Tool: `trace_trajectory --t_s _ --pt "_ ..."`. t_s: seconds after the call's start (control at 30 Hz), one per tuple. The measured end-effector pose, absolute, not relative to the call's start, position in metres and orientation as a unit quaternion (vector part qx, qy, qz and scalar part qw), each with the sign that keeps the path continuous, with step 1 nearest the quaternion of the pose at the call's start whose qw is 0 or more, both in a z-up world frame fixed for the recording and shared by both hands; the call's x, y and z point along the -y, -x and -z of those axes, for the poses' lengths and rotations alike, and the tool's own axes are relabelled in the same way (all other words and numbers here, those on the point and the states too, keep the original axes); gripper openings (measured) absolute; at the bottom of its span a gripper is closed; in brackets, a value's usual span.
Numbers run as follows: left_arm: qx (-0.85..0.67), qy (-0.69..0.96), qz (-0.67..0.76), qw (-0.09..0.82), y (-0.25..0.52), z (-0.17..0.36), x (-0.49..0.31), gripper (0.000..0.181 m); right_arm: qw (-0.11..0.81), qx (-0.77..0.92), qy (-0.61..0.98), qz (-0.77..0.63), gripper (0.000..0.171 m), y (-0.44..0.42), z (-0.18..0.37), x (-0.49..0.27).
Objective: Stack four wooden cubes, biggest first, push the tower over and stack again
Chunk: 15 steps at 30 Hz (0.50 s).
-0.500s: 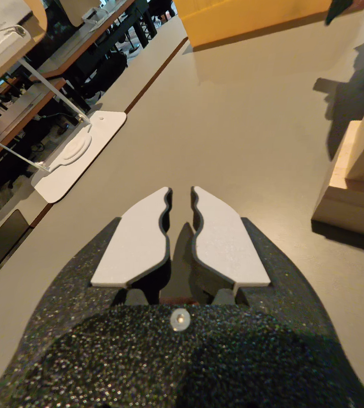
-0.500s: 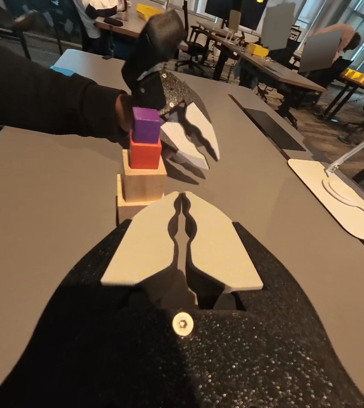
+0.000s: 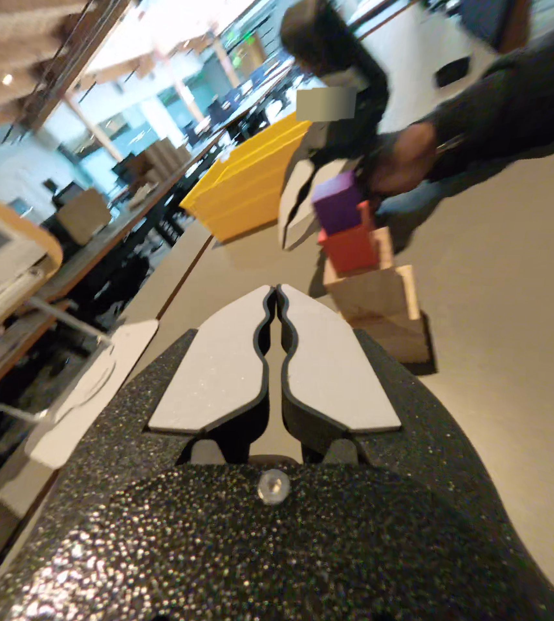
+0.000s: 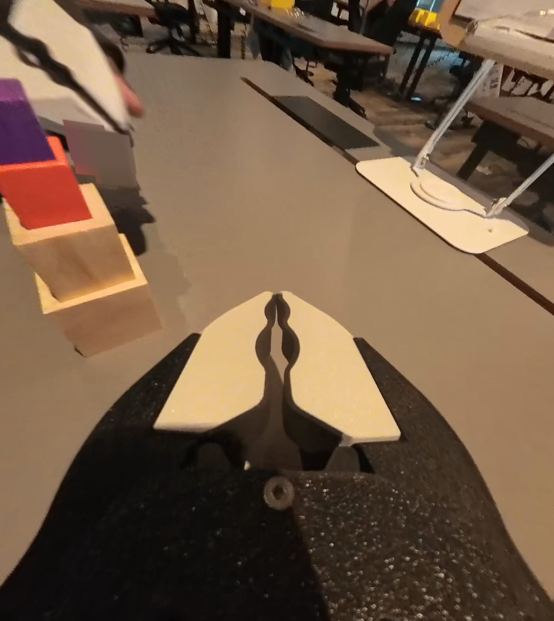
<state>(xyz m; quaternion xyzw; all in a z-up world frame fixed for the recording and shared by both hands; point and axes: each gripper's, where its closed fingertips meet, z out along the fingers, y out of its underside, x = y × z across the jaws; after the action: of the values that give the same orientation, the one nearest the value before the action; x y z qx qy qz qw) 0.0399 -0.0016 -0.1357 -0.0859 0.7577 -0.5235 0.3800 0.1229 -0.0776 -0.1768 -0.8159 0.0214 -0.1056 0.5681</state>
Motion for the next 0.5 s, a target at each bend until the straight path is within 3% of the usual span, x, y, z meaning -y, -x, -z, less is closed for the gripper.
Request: trace_trajectory --t_s 0.3,0.5 --pt "-0.755 -0.042 0.58 0.302 0.02 0.111 0.04 0.0 0.557 -0.026 0.819 0.136 0.0 -0.13 0.177 0.081" --pt "-0.823 -0.091 0.512 0.229 0.04 0.156 0.075 0.0 0.545 -0.029 0.826 0.141 0.0 -0.133 0.182 0.082"
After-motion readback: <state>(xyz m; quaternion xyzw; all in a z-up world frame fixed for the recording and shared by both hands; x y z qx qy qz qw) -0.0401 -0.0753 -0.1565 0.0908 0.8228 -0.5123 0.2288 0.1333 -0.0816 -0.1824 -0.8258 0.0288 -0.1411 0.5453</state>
